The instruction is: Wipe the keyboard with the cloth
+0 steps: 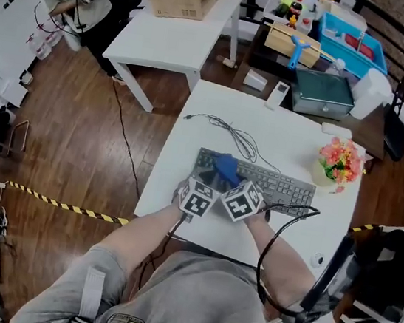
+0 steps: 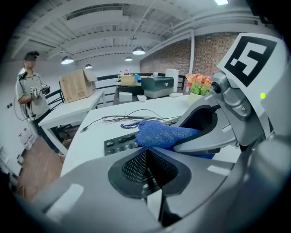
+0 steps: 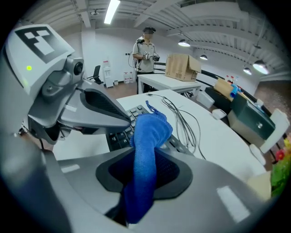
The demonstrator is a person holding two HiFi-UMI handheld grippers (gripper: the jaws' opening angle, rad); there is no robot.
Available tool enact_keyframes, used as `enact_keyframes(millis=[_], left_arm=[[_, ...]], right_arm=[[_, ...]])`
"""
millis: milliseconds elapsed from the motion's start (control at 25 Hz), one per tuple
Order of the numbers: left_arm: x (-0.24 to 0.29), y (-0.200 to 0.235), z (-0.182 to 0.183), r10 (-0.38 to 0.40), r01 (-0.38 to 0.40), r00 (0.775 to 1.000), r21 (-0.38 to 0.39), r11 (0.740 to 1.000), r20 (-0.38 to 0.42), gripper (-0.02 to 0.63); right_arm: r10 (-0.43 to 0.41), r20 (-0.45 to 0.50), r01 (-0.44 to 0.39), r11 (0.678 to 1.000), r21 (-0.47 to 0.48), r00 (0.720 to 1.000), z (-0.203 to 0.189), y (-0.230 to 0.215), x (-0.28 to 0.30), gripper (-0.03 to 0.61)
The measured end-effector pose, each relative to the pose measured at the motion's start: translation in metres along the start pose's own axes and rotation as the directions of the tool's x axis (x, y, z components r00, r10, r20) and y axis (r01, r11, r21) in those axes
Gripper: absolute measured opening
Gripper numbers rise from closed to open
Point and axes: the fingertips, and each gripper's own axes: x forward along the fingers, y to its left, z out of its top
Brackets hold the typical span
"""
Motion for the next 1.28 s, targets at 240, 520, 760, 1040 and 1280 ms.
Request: enact_keyframes(millis=[240,520,760,1040,1280], left_arm=[[0.030,-0.084,0.036,-0.072,0.071,0.997,0.064,0.995,0.015,-0.006],[0.052,-0.176,0.075,-0.151,0.146,0.988,0.142,0.979,0.029,-0.006],[0.068,-0.237,0.087,-0.231,0.227,0.973,0.203,0.953,-0.004,-0.006],[0.073,-0.263,0.095,-0.278,0.269,0.961,0.240,0.933,0.002,-0.006],[0.058,-0.218,0.083,-0.218,0.209,0.975,0.181,0.961,0.032,-0.006]], right_arm=[[-0.052,-0.011,0.053,0.996,0.066,0.999,-0.064,-0.054,-0.040,0.112],[-0.112,-0.020,0.114,0.983,0.147,0.993,-0.133,-0.107,-0.088,0.112],[-0.183,-0.053,0.190,0.948,0.254,0.982,-0.192,-0.145,-0.125,0.112],[-0.220,-0.078,0.233,0.931,0.282,0.972,-0.211,-0.155,-0.136,0.112],[-0.173,-0.022,0.173,0.957,0.234,0.985,-0.167,-0.122,-0.120,0.112]])
